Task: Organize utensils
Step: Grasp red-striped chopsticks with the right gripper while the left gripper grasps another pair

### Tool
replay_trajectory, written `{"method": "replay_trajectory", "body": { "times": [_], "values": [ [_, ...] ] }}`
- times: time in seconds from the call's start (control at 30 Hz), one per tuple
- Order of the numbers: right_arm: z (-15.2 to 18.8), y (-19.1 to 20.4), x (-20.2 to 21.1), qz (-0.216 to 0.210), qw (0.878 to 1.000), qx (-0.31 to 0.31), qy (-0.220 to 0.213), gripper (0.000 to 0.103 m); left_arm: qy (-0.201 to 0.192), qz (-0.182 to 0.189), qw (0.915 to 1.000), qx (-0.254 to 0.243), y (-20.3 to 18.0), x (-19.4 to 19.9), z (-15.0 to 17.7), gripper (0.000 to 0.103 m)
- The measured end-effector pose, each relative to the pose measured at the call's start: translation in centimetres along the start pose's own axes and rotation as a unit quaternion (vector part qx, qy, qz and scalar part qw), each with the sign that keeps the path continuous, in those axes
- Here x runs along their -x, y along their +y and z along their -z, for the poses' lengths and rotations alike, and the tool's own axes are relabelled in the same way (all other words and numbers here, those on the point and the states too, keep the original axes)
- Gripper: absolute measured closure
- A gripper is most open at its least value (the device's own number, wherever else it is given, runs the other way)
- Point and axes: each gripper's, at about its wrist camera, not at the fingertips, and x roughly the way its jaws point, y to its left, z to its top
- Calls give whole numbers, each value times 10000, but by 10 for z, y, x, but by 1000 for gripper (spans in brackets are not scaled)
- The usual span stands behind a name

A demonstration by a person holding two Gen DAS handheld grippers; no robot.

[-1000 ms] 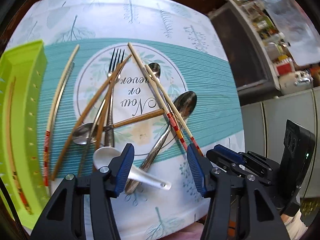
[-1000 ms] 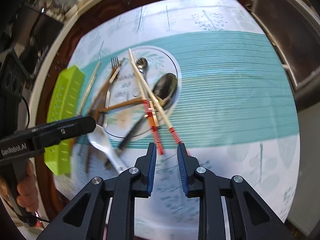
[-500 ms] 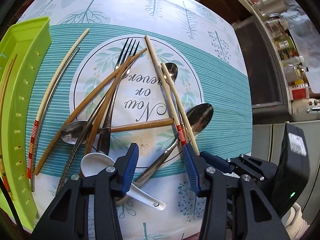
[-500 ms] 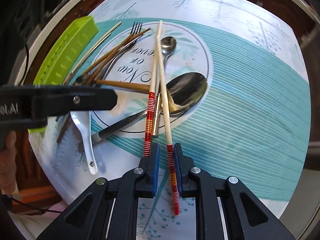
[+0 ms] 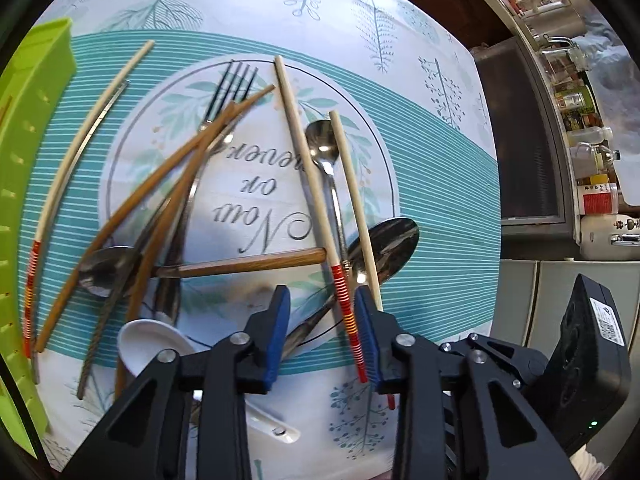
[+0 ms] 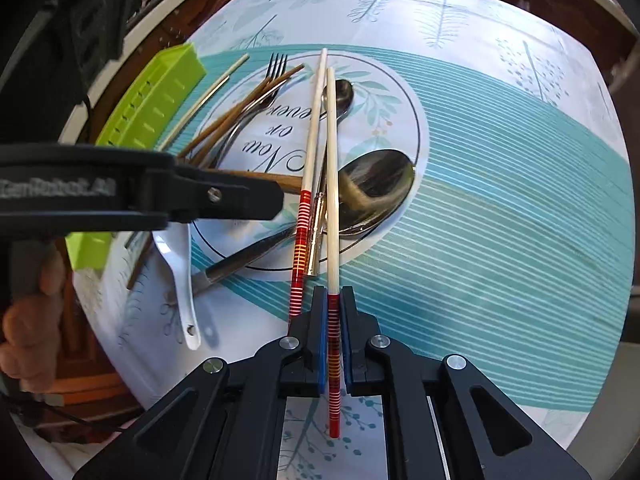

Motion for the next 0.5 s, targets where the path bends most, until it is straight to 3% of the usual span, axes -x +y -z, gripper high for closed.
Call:
{"method": "replay_trajectory", "body": {
  "times": [0.23, 0.5],
  "values": [
    [5, -7, 12, -218, 9996, -154, -71, 97, 171, 101, 9997, 169, -2, -11, -4, 87],
    [9, -11, 14, -330, 9990, -278, -95, 97, 313, -2, 9989, 363, 1, -21, -8, 88]
  ]
}}
